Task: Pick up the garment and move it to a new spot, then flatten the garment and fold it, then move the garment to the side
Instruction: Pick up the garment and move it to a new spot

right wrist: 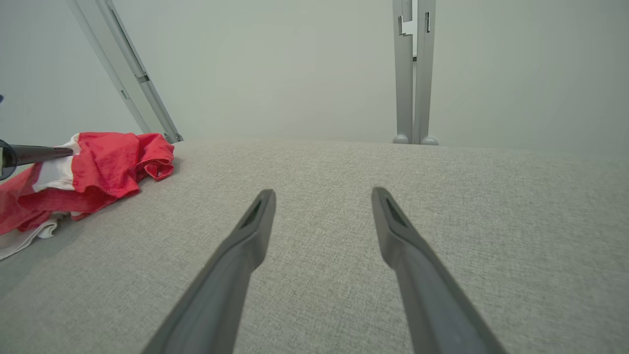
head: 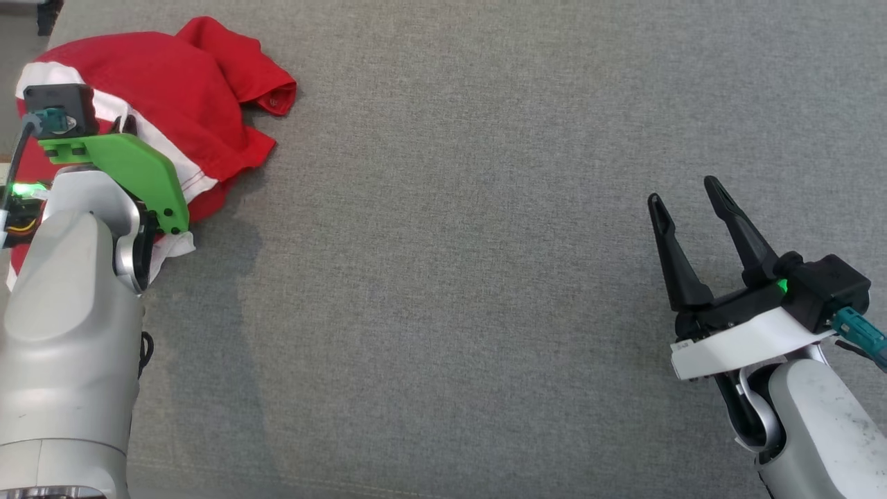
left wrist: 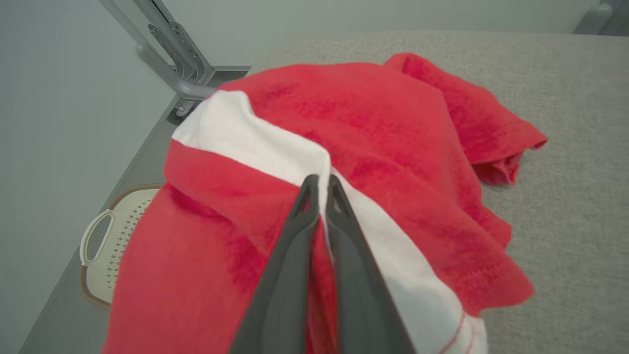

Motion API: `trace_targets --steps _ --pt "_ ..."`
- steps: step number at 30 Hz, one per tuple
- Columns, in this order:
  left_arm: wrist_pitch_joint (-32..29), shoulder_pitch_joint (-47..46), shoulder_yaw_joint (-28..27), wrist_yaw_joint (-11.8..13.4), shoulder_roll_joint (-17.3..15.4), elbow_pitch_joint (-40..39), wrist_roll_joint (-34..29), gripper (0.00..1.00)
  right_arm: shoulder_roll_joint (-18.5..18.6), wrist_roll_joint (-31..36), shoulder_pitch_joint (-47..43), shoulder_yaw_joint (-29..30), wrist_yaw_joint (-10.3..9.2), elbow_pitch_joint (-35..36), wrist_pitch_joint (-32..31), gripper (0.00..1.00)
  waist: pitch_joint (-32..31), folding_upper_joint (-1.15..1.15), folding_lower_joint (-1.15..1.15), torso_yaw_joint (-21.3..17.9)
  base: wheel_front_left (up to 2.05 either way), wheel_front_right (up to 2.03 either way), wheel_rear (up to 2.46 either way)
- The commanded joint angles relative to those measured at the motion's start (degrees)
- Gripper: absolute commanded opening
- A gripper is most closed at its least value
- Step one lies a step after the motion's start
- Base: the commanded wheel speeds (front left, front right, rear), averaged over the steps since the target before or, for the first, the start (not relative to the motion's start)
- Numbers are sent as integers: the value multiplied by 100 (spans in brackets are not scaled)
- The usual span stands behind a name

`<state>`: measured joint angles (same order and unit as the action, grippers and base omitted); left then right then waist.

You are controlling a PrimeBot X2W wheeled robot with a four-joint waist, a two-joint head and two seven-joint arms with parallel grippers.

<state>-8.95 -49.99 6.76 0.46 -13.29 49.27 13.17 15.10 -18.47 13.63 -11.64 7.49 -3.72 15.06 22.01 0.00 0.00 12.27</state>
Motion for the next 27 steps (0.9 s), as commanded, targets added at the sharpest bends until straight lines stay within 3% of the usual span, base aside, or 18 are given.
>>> trace_targets --steps 1,16,21,27 --pt "147 -112 -34 14 -26 27 17 0 -14 -10 62 -3 1 -36 18 100 -95 0 0 7 0 0 0" --pt "1632 441 -209 -264 71 -544 395 0 -516 47 -421 114 1 -385 18 100 -1381 0 0 -114 0 0 0" --pt "1727 763 -102 -408 234 -1250 508 0 -695 52 -586 186 1 -441 18 100 -1705 0 0 -249 0 0 0" --pt "1377 1071 130 -435 607 -2393 669 0 -830 89 -667 226 1 -470 18 100 -1915 0 0 -508 0 0 0"
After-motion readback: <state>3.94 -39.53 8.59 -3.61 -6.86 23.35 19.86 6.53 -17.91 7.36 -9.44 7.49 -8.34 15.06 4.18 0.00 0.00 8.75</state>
